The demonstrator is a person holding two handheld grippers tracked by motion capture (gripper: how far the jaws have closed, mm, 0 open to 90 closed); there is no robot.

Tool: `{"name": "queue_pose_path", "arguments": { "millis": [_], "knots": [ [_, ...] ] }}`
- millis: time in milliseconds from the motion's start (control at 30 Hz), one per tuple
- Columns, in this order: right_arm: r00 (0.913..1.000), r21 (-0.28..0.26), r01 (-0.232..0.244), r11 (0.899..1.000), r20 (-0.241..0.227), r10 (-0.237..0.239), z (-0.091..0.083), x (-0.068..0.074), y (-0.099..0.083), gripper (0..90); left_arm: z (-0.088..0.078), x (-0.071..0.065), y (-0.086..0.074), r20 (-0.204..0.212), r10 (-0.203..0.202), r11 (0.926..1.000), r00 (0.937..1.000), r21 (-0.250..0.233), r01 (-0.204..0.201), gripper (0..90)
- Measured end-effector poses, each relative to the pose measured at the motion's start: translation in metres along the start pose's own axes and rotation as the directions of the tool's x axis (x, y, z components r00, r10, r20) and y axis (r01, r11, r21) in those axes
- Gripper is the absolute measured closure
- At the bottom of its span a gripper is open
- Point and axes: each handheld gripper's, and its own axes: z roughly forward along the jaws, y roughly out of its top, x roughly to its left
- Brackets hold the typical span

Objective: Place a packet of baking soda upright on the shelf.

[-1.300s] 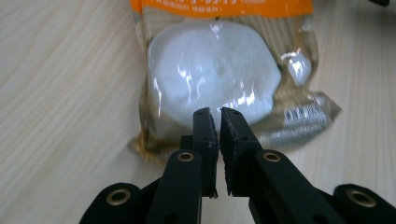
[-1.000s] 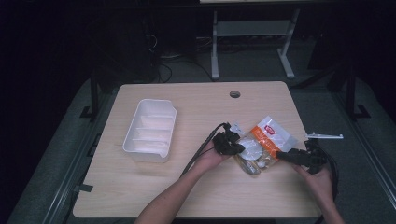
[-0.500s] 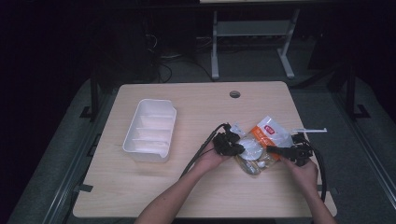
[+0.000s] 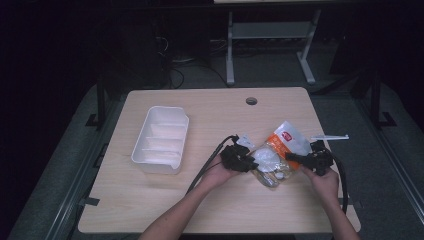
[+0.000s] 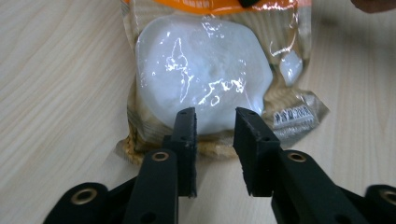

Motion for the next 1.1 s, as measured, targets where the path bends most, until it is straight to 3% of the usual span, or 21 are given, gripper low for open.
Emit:
{"name": "queue_pose_path", "arguments": {
  "millis": [200, 400, 433, 600, 633, 700, 733, 800, 933, 1100],
  "knots": [
    [0.9994, -0.009, 0.029, 1.0, -0.021, -0.03, -0.003, 0.006, 0.008, 89.9, -0.012, -0.004, -0.013, 0.012, -0.001, 0.9997, 0.9999, -0.024, 0.001, 59.5],
    [0.9948, -0.007, 0.096, 0.995, -0.033, -0.096, -0.01, 0.02, 0.024, 90.0, -0.025, -0.008, -0.029, 0.029, 0.0, 0.999, 0.9996, -0.044, 0.001, 54.5],
    [0.9909, 0.0, 0.131, 0.991, -0.03, -0.131, -0.011, 0.028, 0.031, 90.0, -0.028, -0.009, -0.031, 0.031, 0.003, 0.9988, 0.9995, -0.049, -0.002, 52.6],
    [0.9813, 0.012, 0.19, 0.982, -0.035, -0.19, -0.013, 0.041, 0.043, 90.0, -0.043, -0.017, -0.041, 0.037, 0.025, 0.9964, 0.999, -0.081, -0.022, 49.2],
    [0.9733, 0.023, 0.227, 0.974, -0.036, -0.226, -0.013, 0.05, 0.05, 90.0, -0.047, -0.021, -0.044, 0.034, 0.035, 0.9956, 0.9988, -0.088, -0.032, 47.1],
    [0.9708, 0.023, 0.238, 0.971, -0.039, -0.237, -0.013, 0.052, 0.052, 90.0, -0.051, -0.023, -0.046, 0.033, 0.039, 0.9951, 0.9987, -0.092, -0.035, 46.3],
    [0.9614, 0.03, 0.274, 0.961, -0.038, -0.273, -0.013, 0.06, 0.058, 90.0, -0.055, -0.025, -0.05, 0.03, 0.048, 0.9947, 0.9984, -0.092, -0.045, 43.9],
    [0.96, 0.031, 0.278, 0.96, -0.04, -0.277, -0.013, 0.062, 0.059, 90.0, -0.058, -0.026, -0.053, 0.025, 0.05, 0.9942, 0.9985, -0.097, -0.047, 42.5],
    [0.9471, 0.037, 0.32, 0.947, -0.037, -0.319, -0.013, 0.07, 0.068, 90.0, -0.064, -0.028, -0.062, 0.021, 0.055, 0.9935, 0.9982, -0.101, -0.053, 40.2],
    [0.9413, 0.045, 0.337, 0.941, -0.042, -0.335, -0.011, 0.077, 0.078, 90.0, -0.072, -0.029, -0.075, 0.026, 0.043, 0.9934, 0.9987, -0.107, -0.04, 37.7]
  ]
}}
